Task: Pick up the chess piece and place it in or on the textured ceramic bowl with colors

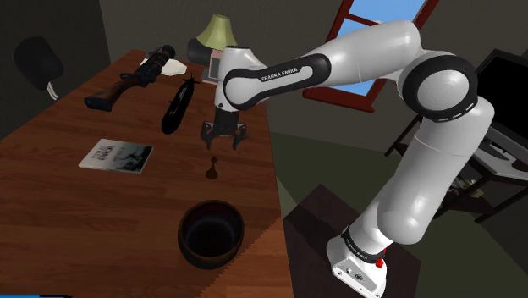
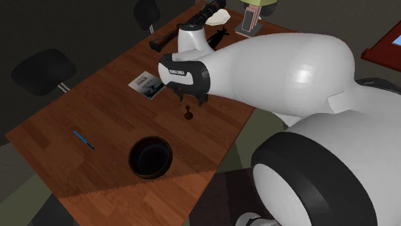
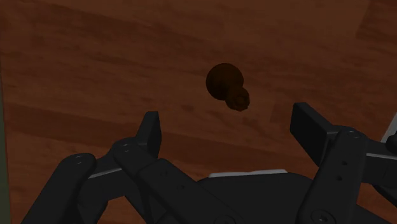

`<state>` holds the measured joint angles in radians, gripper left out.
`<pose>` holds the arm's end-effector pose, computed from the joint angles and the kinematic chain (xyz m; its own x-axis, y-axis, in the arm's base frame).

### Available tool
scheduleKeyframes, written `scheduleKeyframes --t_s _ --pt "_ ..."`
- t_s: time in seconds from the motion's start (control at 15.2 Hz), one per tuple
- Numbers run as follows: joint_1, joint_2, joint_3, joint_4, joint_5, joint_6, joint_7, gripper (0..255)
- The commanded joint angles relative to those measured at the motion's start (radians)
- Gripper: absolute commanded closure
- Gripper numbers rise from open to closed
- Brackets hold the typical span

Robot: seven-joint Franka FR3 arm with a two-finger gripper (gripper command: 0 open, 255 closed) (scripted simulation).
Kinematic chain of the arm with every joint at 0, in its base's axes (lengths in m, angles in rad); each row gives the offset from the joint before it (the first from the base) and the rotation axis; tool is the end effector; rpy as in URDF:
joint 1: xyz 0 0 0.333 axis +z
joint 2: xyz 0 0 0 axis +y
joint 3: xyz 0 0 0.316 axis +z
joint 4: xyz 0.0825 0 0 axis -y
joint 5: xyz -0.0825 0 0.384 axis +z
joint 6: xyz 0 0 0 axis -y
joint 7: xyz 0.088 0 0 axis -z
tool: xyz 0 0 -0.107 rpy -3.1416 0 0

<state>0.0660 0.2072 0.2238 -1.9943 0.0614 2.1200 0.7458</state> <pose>0.5594 0.1659 0.3547 0.8748 -0.4688 -0.1224 -0.4741 -0.8803 -0.0166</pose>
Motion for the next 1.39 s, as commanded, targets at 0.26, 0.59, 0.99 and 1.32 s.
scheduleKeyframes --t_s 0.26,0.59,0.99,1.32 --pt "0.015 0.109 -0.003 0.056 -0.008 0.048 0.042 0" --pt "0.02 0.139 -0.004 0.031 -0.013 0.103 0.046 0" --pt "0.02 0.139 -0.004 0.032 -0.013 0.103 0.046 0" --pt "0.02 0.139 -0.004 0.032 -0.013 0.102 0.046 255"
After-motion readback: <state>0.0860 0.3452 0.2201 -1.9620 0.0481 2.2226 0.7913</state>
